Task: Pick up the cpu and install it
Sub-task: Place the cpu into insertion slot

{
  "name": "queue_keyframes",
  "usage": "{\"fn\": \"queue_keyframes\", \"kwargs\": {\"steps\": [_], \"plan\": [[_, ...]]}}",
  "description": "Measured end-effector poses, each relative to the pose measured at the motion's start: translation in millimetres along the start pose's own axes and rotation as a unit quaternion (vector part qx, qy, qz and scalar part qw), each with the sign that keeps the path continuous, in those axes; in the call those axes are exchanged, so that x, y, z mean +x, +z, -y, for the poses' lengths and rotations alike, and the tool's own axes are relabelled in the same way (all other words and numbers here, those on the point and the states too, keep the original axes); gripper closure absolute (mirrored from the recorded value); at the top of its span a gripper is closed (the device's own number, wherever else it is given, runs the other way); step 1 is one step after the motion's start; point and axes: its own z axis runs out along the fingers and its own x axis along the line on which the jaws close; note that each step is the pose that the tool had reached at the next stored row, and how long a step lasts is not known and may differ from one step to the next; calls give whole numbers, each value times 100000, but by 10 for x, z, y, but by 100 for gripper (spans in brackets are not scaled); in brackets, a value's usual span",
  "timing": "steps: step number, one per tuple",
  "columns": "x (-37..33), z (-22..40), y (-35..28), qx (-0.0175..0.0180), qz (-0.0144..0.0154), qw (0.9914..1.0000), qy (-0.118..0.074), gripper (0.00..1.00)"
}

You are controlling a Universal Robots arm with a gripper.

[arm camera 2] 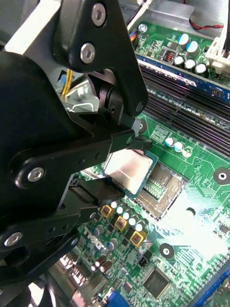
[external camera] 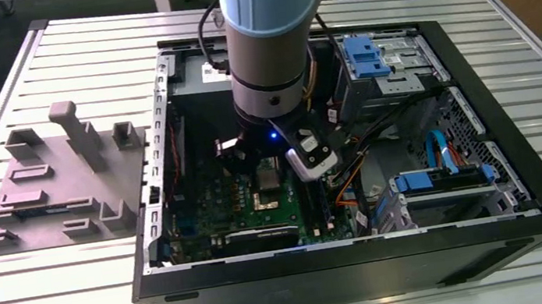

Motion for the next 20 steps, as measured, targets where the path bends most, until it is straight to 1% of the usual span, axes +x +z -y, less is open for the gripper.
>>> {"fn": "queue_keyframes", "kwargs": {"steps": [4, 6, 9, 11, 14, 17, 20], "plan": [[0, 1, 68, 6, -4, 100000, -1, 52], [2, 4, 98, 78, -45, 100000, 1, 52], [4, 6, 110, 36, -22, 100000, 6, 52], [1, 0, 82, -100, 59, 100000, 3, 52], [2, 1, -48, 17, -4, 100000, 3, 52], [2, 5, -53, 221, -13, 100000, -3, 52], [11, 52, -51, 246, -16, 100000, 1, 52]]}}
